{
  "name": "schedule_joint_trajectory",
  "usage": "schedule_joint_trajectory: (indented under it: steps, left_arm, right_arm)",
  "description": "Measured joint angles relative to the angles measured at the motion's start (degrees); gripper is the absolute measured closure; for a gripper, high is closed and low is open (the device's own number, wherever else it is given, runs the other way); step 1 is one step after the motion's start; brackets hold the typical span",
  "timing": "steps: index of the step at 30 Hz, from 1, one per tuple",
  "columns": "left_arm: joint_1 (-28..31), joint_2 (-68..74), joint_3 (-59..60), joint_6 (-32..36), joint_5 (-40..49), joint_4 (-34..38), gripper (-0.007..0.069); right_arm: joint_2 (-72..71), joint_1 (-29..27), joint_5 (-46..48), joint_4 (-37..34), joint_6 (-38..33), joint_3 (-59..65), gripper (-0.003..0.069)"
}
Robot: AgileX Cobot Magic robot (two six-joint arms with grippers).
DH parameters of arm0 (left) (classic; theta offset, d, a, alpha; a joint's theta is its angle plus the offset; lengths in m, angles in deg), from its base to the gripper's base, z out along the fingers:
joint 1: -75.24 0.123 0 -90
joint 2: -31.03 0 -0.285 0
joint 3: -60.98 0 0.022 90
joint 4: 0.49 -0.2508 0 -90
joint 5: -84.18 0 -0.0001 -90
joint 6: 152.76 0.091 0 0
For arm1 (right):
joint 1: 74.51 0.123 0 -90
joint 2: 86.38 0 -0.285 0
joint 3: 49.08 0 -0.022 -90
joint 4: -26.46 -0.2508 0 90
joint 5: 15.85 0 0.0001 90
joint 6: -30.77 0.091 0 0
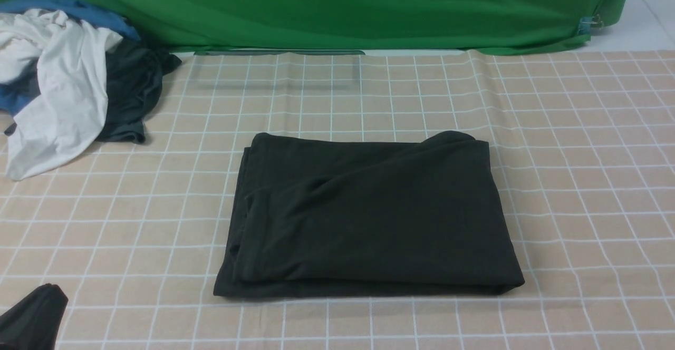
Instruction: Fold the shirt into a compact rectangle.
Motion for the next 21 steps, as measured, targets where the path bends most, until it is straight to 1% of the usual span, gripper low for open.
schedule_joint_trajectory:
  steps: [2,3,4,5,6,7,10,21]
  left_arm:
    - [0.0,0.0,0.0,0.0,0.0,0.0,0.061]
    - [0.0,0.0,0.0,0.0,0.0,0.0,0.061]
    - [0.0,0.0,0.0,0.0,0.1,0.0,0.061]
    - [0.0,0.0,0.0,0.0,0.1,0.0,0.061]
    - [0.0,-0.1,0.0,0.0,0.1,0.0,0.061]
    - [0.0,0.0,0.0,0.0,0.1,0.0,0.061]
    - [0.0,0.0,0.0,0.0,0.2,-0.2,0.061]
    - [0.0,0.0,0.0,0.0,0.2,-0.4,0.061]
  right_arm:
    - [0.0,-3.6,0.0,0.0,-0.4,5.8,0.042]
    - [0.0,-3.9,0.0,0.0,-0.4,6.4,0.042]
    - [-0.3,-6.0,0.5,0.0,-0.4,11.5,0.042]
    - [-0.4,-6.7,0.6,0.0,-0.5,12.8,0.042]
    - [-1.1,-7.9,2.2,0.0,-0.5,15.7,0.042]
    - [-2.5,-8.8,6.7,0.5,-0.7,17.1,0.042]
    - [-5.6,-9.4,13.8,1.3,-1.9,17.8,0.042]
    - [-6.3,-9.4,14.6,1.7,-2.0,17.8,0.042]
